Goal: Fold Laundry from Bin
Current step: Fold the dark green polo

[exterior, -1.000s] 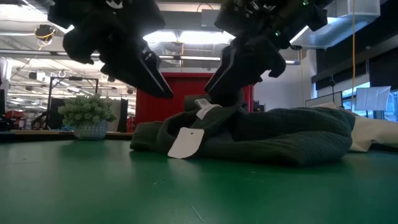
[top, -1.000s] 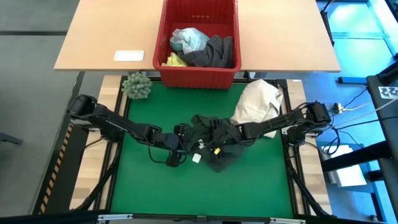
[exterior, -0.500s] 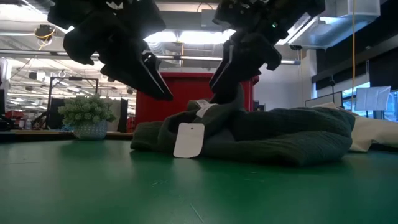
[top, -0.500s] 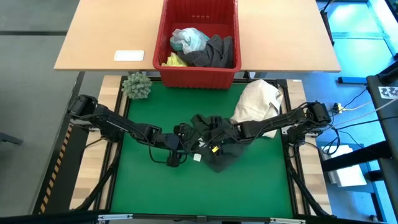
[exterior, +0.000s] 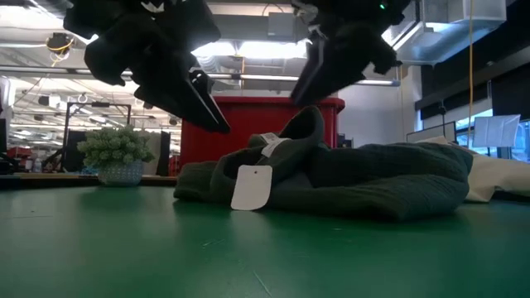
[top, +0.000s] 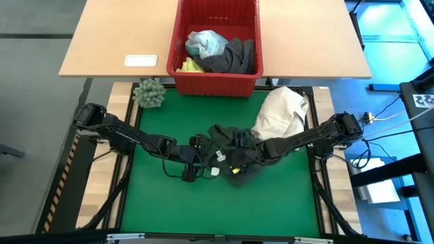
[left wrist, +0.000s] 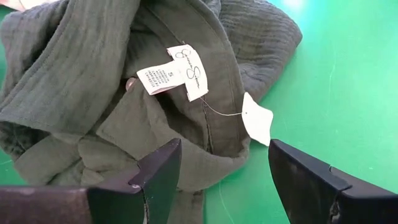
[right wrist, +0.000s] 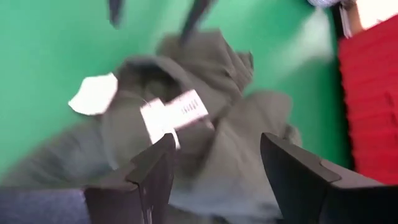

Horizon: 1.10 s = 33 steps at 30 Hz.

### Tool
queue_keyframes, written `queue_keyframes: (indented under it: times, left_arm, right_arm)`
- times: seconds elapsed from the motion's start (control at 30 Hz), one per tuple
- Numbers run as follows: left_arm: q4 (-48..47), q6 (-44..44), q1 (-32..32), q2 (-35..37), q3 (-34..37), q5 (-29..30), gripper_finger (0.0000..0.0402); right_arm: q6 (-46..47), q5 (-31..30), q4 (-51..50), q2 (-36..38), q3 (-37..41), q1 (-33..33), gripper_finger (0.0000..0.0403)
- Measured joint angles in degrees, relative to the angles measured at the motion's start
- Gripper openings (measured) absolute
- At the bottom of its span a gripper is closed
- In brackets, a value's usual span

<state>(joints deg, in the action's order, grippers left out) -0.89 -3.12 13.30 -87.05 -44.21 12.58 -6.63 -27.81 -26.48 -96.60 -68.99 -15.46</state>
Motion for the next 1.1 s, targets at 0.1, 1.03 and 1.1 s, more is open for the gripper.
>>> queue_keyframes:
  times: [0.1,1.03,1.1]
  left_arm:
    - [-0.1,-1.0,0.0,0.0,0.0,0.0,0.0235]
    - [1.0,-1.3,0.0,0.0,0.0,0.0,0.0235]
    - [1.0,-1.3,0.0,0.0,0.0,0.0,0.0235]
  right_arm:
    - [2.0,-0.7,-3.4,0.0,0.0,0.1,0.0234]
    - [6.5,0.7,-5.1,0.0,0.0,2.0,0.0184]
    - [6.4,1.9,-5.1,0.0,0.0,2.0,0.0149]
